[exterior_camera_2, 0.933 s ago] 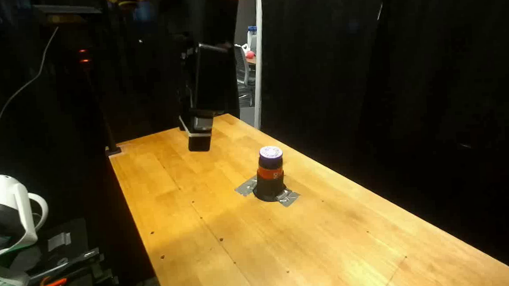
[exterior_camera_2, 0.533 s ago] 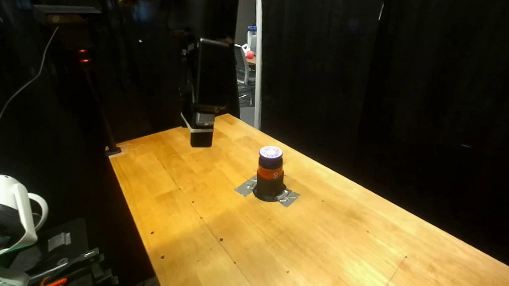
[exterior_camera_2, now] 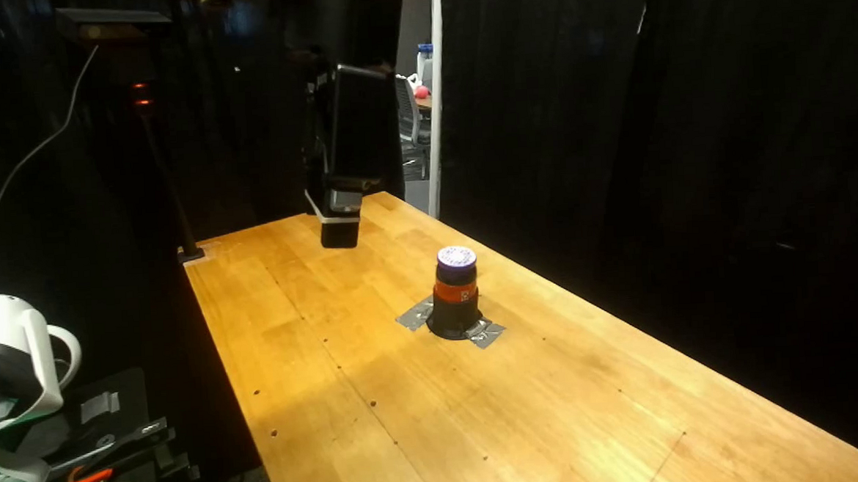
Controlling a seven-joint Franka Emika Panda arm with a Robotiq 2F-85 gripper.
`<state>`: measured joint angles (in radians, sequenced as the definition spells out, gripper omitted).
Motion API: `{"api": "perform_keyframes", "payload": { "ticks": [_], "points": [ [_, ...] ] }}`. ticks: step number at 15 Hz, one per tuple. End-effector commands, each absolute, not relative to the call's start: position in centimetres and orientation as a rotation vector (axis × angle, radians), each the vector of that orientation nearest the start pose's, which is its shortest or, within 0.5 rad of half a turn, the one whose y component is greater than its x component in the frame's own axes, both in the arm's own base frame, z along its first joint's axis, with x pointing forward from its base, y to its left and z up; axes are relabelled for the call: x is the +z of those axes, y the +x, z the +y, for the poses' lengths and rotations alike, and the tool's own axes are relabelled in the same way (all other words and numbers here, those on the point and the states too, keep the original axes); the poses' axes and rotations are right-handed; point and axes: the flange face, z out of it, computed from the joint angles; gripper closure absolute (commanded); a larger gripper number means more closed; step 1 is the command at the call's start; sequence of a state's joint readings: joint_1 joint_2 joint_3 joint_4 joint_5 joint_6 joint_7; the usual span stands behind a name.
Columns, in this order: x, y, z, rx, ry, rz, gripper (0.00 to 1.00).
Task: Put the elastic around the bottle
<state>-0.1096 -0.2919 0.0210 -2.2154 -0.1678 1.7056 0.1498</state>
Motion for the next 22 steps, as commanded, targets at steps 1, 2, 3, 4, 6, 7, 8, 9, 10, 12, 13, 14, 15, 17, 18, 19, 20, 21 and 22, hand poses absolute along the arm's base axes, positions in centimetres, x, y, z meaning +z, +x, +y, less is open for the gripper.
{"api": "perform_keyframes", "payload": {
  "ticks": [1, 2, 3, 4, 6, 7, 8, 9, 10, 12, 13, 14, 15, 17, 18, 19, 20, 21, 22],
  "points": [
    [48.2, 43.7, -5.4, 0.354, -3.282, 0.328, 0.0],
    [48.2, 43.7, -5.4, 0.354, -3.282, 0.328, 0.0],
    [48.2, 43.7, -5.4, 0.354, -3.282, 0.328, 0.0],
    [48.2, 43.7, -5.4, 0.354, -3.282, 0.328, 0.0],
    [48.2, 43.7, -5.4, 0.354, -3.282, 0.328, 0.0],
    [48.2, 43.7, -5.4, 0.354, -3.282, 0.328, 0.0],
    [48.2, 43.7, -5.4, 0.354, -3.282, 0.328, 0.0],
    [48.2, 43.7, -5.4, 0.354, -3.282, 0.328, 0.0],
    [48.2, 43.7, -5.4, 0.354, -3.282, 0.328, 0.0],
    [48.2, 43.7, -5.4, 0.354, -3.282, 0.328, 0.0],
    [48.2, 43.7, -5.4, 0.354, -3.282, 0.328, 0.0],
    [48.2, 43.7, -5.4, 0.354, -3.282, 0.328, 0.0],
    [48.2, 43.7, -5.4, 0.354, -3.282, 0.328, 0.0],
    [48.2, 43.7, -5.4, 0.354, -3.282, 0.328, 0.0],
    [48.3, 45.0, -5.0, 0.406, -3.313, 0.32, 0.0],
    [48.4, 46.6, -4.5, 0.447, -3.328, 0.318, 0.0],
    [48.5, 48.2, -4.0, 0.475, -3.335, 0.279, 0.0],
    [48.2, 49.9, -3.1, 0.507, -3.344, 0.251, 0.0],
    [48.3, 51.0, -2.7, 0.505, -3.347, 0.255, 0.0]
  ]
}}
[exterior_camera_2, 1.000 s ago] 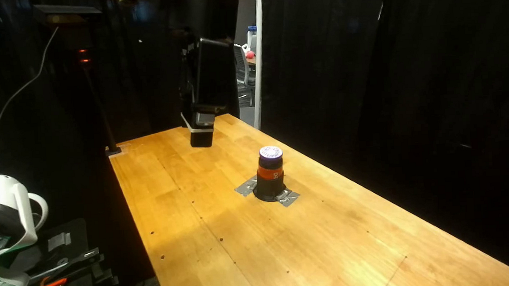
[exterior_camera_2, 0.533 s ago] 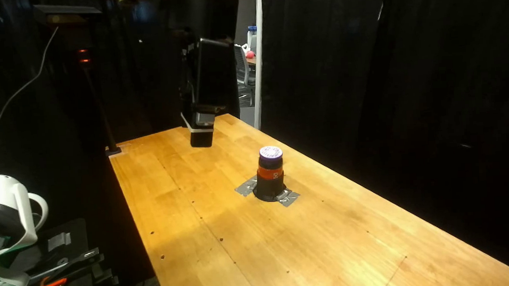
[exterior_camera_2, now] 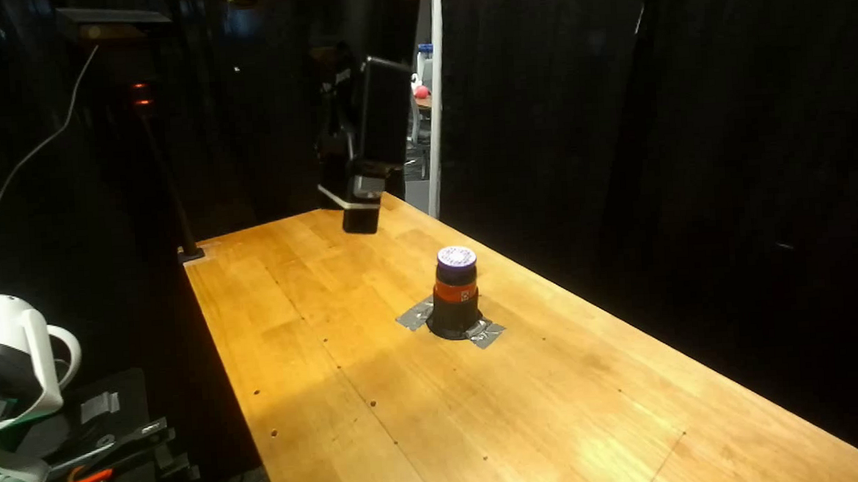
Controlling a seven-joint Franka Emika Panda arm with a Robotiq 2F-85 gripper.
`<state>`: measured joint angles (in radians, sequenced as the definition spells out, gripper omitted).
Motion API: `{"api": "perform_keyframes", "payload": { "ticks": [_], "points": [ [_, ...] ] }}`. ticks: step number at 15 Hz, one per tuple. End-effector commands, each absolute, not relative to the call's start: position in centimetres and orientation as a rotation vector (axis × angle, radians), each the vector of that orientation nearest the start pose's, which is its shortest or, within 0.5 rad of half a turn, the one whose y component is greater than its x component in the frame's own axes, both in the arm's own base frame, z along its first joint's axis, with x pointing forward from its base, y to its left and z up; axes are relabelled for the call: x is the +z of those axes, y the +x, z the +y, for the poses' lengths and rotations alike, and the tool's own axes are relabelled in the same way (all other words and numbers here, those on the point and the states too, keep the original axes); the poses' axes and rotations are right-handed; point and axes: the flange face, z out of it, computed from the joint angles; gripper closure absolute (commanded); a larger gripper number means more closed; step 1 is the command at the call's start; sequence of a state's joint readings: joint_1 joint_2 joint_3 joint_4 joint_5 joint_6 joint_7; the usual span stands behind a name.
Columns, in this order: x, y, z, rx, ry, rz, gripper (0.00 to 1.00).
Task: Put the elastic around the bottle
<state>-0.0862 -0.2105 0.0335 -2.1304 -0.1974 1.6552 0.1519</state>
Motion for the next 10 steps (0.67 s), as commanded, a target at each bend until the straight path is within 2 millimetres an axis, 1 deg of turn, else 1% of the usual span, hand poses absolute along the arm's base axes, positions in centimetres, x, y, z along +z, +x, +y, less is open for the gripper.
{"api": "perform_keyframes", "payload": {
  "ticks": [1, 3, 4, 7, 8, 10],
  "points": [
    [48.3, 52.4, -2.3, 0.503, -3.36, 0.278, 0.0],
    [47.9, 55.0, -1.3, 0.532, -3.379, 0.285, 0.0],
    [47.5, 56.2, -0.8, 0.57, -3.38, 0.258, 0.0],
    [45.8, 59.6, 0.7, 0.656, -3.357, 0.194, 0.0],
    [45.3, 60.9, 1.3, 0.643, -3.322, 0.133, 0.0],
    [44.2, 63.6, 2.7, 0.59, -3.301, 0.075, 0.0]
  ]
}}
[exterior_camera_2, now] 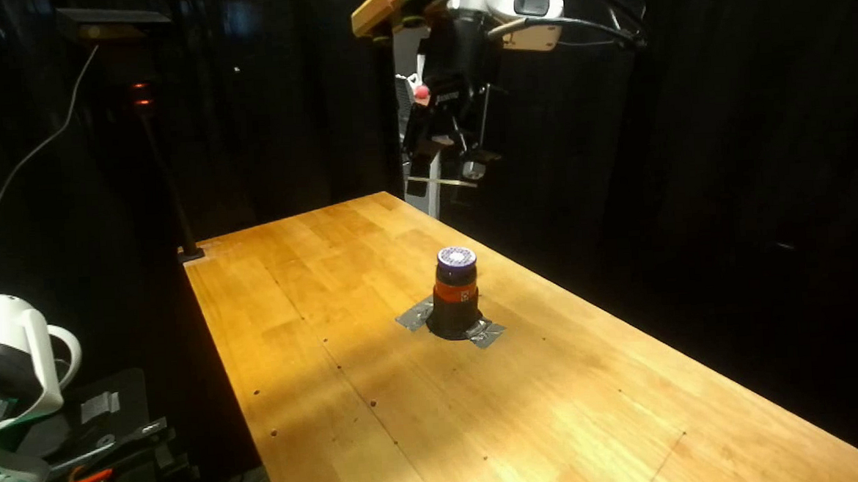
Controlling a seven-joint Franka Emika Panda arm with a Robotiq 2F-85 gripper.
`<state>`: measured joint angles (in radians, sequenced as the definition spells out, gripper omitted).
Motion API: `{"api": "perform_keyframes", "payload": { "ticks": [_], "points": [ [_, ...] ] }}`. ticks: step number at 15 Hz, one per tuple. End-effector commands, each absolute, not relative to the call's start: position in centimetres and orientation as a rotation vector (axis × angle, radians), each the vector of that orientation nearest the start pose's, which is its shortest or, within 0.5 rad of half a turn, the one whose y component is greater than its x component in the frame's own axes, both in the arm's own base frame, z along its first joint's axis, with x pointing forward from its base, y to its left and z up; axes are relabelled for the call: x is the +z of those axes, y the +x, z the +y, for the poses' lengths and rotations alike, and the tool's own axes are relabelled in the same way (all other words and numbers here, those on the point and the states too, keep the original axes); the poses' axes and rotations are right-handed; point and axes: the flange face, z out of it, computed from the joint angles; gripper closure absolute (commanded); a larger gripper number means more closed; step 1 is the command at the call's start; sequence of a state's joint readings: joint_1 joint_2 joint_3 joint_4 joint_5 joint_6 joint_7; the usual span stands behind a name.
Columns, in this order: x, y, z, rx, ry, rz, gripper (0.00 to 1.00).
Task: Put the elastic around the bottle
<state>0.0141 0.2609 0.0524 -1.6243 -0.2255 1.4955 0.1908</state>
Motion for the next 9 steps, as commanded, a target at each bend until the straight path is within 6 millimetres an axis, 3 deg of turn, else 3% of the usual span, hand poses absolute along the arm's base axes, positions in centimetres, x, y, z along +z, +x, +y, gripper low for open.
{"api": "perform_keyframes", "payload": {
  "ticks": [1, 6, 9],
  "points": [
    [43.5, 65.0, 3.4, 0.548, -3.293, 0.067, 0.0],
    [39.9, 71.0, 7.1, 0.357, -3.22, 0.1, 0.0],
    [36.9, 73.6, 9.2, 0.303, -3.19, 0.092, 0.0]
  ]
}}
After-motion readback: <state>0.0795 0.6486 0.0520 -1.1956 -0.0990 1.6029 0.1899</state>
